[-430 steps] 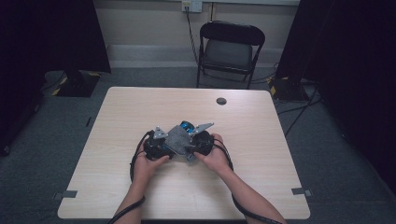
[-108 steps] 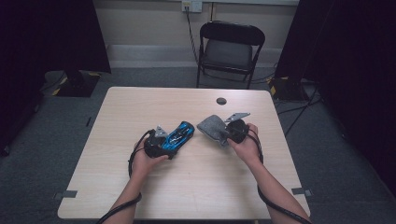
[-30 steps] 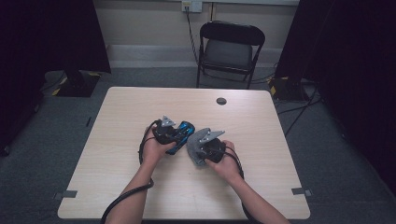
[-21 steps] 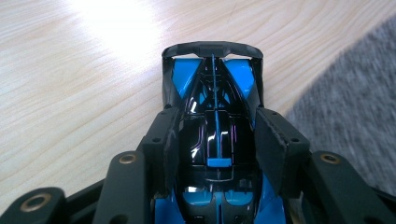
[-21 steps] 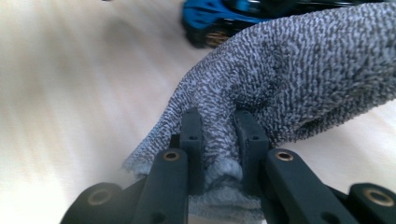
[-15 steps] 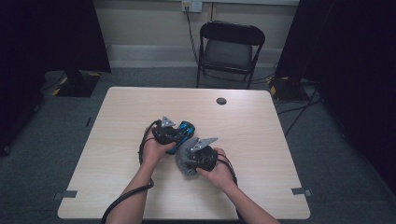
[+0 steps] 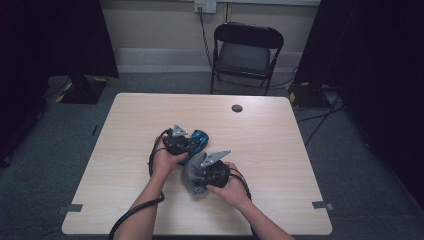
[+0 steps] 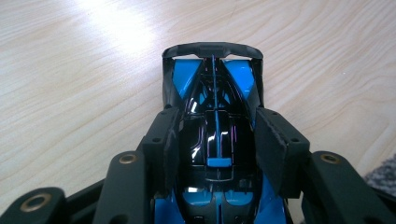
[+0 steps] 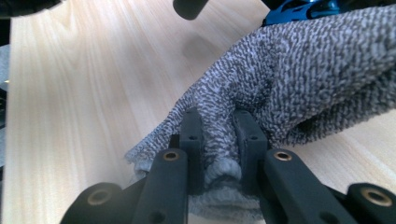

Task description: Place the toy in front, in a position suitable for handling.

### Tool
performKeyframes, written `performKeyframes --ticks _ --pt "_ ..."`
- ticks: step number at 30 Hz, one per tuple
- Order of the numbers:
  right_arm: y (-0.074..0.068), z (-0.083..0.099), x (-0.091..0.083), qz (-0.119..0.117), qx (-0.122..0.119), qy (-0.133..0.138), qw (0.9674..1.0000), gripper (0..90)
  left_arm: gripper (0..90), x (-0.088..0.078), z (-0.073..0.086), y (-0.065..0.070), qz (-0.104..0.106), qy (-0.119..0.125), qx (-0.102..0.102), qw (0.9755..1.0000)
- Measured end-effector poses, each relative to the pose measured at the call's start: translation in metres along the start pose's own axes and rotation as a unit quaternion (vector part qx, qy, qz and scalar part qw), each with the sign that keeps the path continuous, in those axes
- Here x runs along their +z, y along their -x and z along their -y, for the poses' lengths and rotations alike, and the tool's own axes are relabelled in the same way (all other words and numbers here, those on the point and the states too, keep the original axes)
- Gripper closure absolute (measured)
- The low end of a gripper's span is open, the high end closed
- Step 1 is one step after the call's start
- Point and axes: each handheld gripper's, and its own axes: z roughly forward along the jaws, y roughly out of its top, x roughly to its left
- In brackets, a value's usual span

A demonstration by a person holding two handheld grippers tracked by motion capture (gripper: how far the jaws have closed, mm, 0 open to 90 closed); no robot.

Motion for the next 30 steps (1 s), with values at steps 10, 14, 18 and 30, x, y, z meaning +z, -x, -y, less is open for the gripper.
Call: performKeyframes --ticks 10,14,18,30 --pt "0.007 -0.005 -0.020 -0.014 0.022 0.015 0.9996 77.3 51.3 0.000 0.001 0.000 0.001 0.002 0.000 1.0000" --pt "0.010 -0.009 -0.028 -0.004 0.021 0.009 0.9997 77.3 51.3 0.000 0.000 0.000 0.001 -0.001 0.000 1.0000" --pt "0.017 -0.013 -0.038 0.007 0.022 0.009 0.9997 77.3 51.3 0.000 0.001 0.000 0.001 0.002 0.000 1.0000" --pt "0.044 -0.018 -0.070 0.049 0.042 0.030 0.9975 77.3 51.3 0.000 0.002 0.000 0.000 0.008 -0.004 1.0000"
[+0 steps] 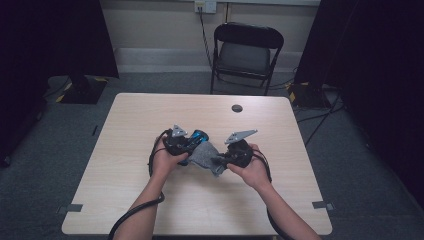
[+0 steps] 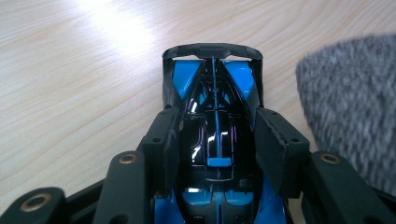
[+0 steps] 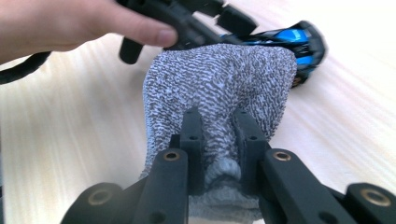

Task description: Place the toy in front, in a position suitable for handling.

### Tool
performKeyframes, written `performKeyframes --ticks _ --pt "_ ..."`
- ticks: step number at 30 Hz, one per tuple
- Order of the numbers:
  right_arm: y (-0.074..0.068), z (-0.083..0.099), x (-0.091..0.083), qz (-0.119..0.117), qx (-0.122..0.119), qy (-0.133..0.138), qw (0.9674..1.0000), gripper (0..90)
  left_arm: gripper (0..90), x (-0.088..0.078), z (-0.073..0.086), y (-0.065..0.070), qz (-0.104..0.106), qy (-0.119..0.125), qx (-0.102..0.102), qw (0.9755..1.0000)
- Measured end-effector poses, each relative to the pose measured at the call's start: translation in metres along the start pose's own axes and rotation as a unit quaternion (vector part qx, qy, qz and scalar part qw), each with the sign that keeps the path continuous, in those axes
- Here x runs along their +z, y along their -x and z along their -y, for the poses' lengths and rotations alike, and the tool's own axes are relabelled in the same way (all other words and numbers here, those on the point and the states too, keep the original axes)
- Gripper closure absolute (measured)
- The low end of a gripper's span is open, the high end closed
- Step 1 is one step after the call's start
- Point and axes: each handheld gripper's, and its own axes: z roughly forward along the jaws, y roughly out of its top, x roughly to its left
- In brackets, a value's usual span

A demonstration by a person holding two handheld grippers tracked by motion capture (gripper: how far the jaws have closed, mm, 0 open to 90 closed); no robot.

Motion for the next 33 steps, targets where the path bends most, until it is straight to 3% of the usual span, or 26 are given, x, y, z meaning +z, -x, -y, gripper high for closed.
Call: performKeyframes --ticks 4,10,19,33 --pt "0.007 -0.003 -0.005 0.008 0.006 0.006 0.9999 77.3 51.3 0.000 0.000 0.000 -0.001 0.001 0.000 1.0000" --pt "0.019 -0.009 -0.014 0.040 0.016 0.026 0.9987 77.5 51.3 0.001 0.001 0.001 -0.002 0.005 -0.003 1.0000" --pt "0.042 -0.011 -0.020 0.106 0.030 0.054 0.9925 77.4 51.3 0.001 0.000 0.000 -0.005 0.004 0.000 1.0000" --pt "0.063 0.012 -0.003 0.136 0.074 0.045 0.9869 77.4 51.3 0.001 0.001 0.000 -0.002 0.004 -0.001 1.0000"
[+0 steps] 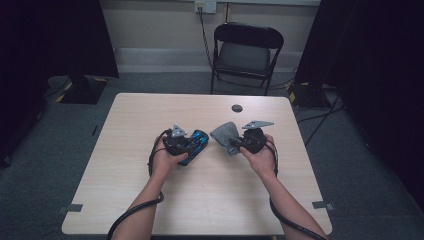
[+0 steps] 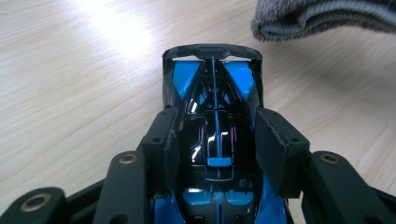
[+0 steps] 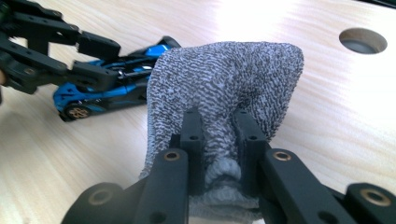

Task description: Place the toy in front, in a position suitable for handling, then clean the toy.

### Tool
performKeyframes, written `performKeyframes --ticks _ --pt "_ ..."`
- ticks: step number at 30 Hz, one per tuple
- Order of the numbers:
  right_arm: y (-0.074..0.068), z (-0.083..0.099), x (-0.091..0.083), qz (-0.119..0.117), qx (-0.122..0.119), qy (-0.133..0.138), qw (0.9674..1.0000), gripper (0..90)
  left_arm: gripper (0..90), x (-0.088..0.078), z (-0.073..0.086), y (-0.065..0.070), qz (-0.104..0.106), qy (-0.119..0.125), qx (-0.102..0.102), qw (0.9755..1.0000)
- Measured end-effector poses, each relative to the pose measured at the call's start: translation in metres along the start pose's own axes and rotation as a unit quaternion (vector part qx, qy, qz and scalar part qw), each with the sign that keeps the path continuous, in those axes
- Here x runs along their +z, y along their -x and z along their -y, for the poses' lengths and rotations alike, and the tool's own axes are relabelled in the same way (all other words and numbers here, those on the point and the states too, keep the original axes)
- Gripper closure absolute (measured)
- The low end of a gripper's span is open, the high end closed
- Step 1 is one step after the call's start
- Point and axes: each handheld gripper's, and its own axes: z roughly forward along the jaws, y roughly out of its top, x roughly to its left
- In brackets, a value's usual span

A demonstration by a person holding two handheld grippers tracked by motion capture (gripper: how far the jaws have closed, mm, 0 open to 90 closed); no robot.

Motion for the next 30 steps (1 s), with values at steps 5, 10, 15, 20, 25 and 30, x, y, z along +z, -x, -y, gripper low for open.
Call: performKeyframes --ticks 5,10,15,20,25,30 --pt "0.002 0.005 0.003 0.004 0.001 -0.004 1.0000 77.4 51.3 0.000 0.000 0.001 -0.004 0.002 -0.001 1.0000" --pt "0.004 0.011 0.008 0.009 0.005 -0.003 0.9999 77.4 51.3 0.000 0.000 0.001 -0.002 0.001 -0.003 1.0000" --pt "0.002 0.016 0.013 0.010 0.004 -0.005 0.9999 77.4 51.3 0.000 0.000 0.001 -0.003 0.003 -0.003 1.0000" --pt "-0.003 0.017 0.018 0.002 0.003 -0.010 0.9999 77.4 51.3 0.000 0.000 0.001 -0.003 0.000 -0.003 1.0000" --pt "-0.008 0.019 0.023 0.002 -0.004 -0.017 0.9998 77.3 51.3 0.000 0.001 0.001 -0.003 0.002 0.000 1.0000" --pt "-0.012 0.024 0.031 -0.001 -0.002 -0.031 0.9995 77.3 51.3 0.000 0.000 0.001 -0.009 -0.002 0.002 1.0000"
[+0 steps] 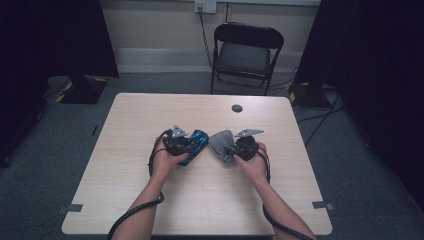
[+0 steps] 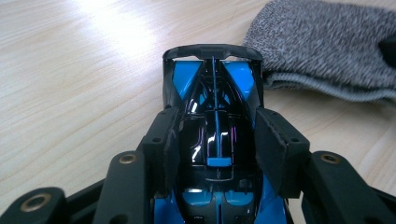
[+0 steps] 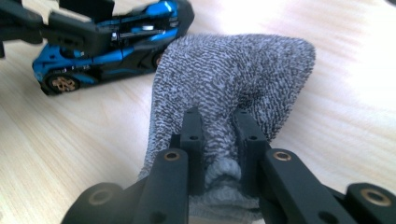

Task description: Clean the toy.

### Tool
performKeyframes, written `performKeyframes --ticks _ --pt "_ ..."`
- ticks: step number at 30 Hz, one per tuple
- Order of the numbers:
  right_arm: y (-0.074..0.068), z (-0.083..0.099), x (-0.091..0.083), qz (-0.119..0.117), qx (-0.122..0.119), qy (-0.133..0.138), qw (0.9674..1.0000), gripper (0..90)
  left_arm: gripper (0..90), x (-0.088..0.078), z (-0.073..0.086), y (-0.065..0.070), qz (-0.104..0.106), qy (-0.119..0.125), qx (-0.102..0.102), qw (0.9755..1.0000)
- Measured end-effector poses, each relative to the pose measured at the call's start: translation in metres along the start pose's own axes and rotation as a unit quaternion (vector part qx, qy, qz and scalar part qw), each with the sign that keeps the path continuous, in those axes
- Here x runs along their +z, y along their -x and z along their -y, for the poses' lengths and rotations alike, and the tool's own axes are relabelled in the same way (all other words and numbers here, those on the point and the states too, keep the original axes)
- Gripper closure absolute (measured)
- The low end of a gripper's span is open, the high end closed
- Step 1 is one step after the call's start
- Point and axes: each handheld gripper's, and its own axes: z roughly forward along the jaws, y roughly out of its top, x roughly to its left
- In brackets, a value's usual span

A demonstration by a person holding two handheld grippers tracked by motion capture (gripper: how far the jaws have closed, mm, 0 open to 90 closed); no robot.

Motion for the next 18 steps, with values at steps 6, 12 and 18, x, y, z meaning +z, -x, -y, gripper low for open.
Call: performKeyframes --ticks 6,12,18 --pt "-0.008 0.006 0.009 -0.011 -0.007 -0.013 0.9998 77.3 51.3 0.000 0.001 -0.001 0.005 0.004 -0.002 1.0000" --pt "-0.015 0.006 0.010 -0.019 -0.015 -0.025 0.9994 77.3 51.3 0.001 0.001 -0.001 0.006 0.006 -0.004 1.0000" --pt "-0.021 0.008 0.008 -0.035 -0.023 -0.028 0.9987 77.2 51.3 0.001 0.001 -0.001 0.007 0.008 -0.003 0.9999"
